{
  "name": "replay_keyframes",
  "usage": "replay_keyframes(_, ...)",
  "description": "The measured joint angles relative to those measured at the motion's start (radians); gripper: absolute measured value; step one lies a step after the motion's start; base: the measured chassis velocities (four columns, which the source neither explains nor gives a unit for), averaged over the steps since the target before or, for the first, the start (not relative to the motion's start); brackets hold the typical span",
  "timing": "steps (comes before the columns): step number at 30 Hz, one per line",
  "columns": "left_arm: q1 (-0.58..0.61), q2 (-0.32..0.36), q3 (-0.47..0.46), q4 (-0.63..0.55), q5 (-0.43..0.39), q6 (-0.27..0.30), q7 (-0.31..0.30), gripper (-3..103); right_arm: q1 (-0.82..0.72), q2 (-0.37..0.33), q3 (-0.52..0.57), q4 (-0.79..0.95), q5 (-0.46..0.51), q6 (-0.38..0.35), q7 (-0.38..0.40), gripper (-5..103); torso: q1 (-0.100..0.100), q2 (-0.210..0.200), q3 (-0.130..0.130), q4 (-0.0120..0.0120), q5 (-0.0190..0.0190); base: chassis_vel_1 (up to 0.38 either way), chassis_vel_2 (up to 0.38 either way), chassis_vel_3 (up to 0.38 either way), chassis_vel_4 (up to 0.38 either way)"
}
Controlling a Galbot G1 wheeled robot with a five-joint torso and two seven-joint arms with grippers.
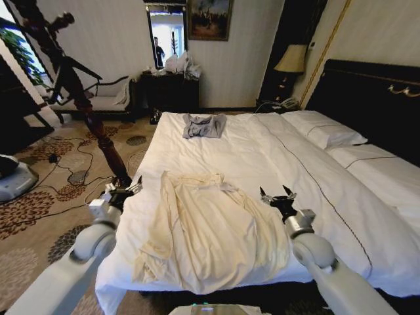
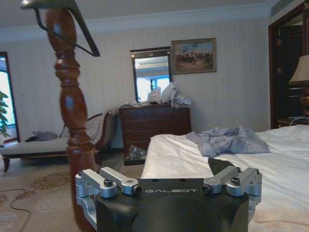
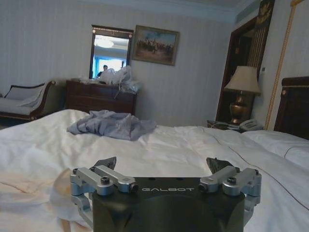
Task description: Pick up the clothes from the bed and hang them on the clothes hanger.
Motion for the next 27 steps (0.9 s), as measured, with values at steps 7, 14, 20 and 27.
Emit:
replay_keyframes(7,0.067,-0.007,-0.075,-0.083,0.052,0.015,-0.022,100,-0.058,0.034,0.031,0.039,-0.022,0.004,-0.004,100,0.000,0.000,0.000,-0.0002,-0.0001,0.000,0.000,0.000,0.000)
replay_keyframes(14,0.061,0.064,-0.151,-0.202,-0.035,0.120,-0.100,100,-0.103,0.062,0.042,0.053,-0.044,0.004,-0.007,100,0.000,0.000,0.000,-0.0002,0.0001,0.000,0.000,0.000,0.000)
replay_keyframes(20,-0.026,0.209,-0.270,-0.285,-0.323,0.277,-0.233,100,-0.149,0.087,0.065,0.065,-0.064,0.008,-0.012,100,0.000,0.000,0.000,-0.0001,0.0000,0.000,0.000,0.000,0.000)
replay_keyframes(27,-0.272,0.398,-0.314,-0.171,-0.529,0.350,-0.272,100,-0.170,0.110,0.070,0.072,-0.076,0.009,-0.012,100,0.000,0.000,0.000,-0.0008,0.0003,0.000,0.000,0.000,0.000)
